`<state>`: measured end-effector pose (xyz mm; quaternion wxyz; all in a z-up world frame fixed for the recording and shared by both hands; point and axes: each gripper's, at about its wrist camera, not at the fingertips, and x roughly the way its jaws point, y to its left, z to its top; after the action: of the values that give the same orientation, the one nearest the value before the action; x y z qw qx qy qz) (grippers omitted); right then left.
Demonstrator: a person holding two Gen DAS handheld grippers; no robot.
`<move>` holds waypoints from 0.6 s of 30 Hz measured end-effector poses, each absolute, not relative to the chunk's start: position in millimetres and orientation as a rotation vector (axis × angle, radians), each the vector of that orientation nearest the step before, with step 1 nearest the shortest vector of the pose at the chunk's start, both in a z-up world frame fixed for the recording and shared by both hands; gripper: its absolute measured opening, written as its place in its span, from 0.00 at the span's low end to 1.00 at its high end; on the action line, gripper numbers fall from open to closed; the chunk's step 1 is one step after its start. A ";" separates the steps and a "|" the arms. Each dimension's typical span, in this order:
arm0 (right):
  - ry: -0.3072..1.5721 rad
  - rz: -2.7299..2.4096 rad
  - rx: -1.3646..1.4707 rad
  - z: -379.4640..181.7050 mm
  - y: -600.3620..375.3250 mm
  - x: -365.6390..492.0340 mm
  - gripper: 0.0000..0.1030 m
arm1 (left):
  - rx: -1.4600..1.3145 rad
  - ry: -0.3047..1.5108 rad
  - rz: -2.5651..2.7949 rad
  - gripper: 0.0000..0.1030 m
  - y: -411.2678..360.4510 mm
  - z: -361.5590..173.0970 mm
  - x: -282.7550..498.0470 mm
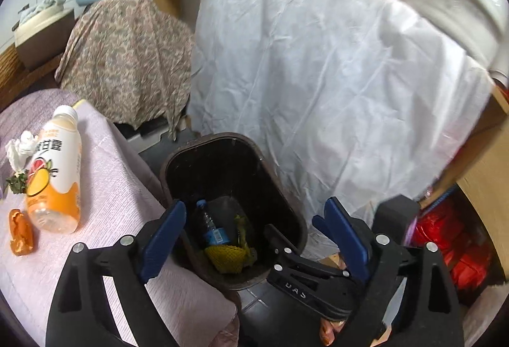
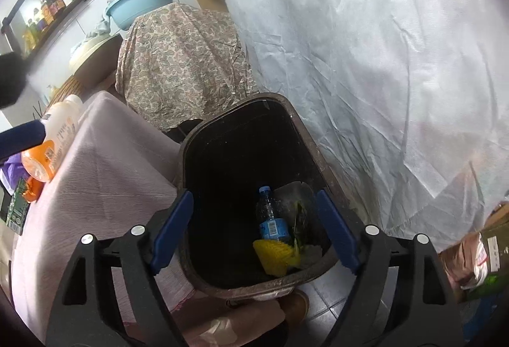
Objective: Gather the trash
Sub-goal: 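Carry the foam net and chip bag to the bin and release both, then grasp the juice bottle with the right tool while the left tool approaches the orange peel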
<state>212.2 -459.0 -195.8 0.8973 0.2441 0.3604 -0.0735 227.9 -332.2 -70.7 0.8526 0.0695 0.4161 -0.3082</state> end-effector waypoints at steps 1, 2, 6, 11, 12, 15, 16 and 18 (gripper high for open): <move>0.750 -0.152 0.500 -192.5 -456.8 210.9 0.79 | 0.147 0.863 -0.656 0.89 -328.0 -68.2 224.1; 0.755 -0.156 0.489 -188.3 -453.9 208.9 0.80 | 0.146 0.854 -0.661 0.91 -324.5 -65.8 221.0; 0.742 -0.151 0.472 -170.2 -444.4 196.5 0.81 | 0.122 0.824 -0.692 0.94 -301.3 -53.2 206.4; 0.721 -0.103 0.475 -142.7 -426.5 186.9 0.82 | 0.099 0.802 -0.722 0.95 -268.4 -37.8 192.9; 0.717 -0.087 0.474 -135.6 -421.5 185.7 0.83 | 0.103 0.797 -0.725 0.95 -262.2 -35.0 189.5; 0.694 -0.034 0.476 -117.9 -408.1 182.8 0.84 | 0.121 0.768 -0.704 0.95 -239.0 -25.9 181.6; 0.686 -0.013 0.475 -110.2 -401.9 181.6 0.84 | 0.125 0.761 -0.696 0.95 -231.2 -23.6 179.9; 0.675 0.025 0.471 -98.4 -390.7 181.7 0.86 | 0.128 0.740 -0.671 0.95 -212.3 -18.9 177.1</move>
<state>181.7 -390.7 -98.4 0.9164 0.2291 0.3280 0.0122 177.1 -212.3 -18.9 0.8758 0.0613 0.3548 -0.3216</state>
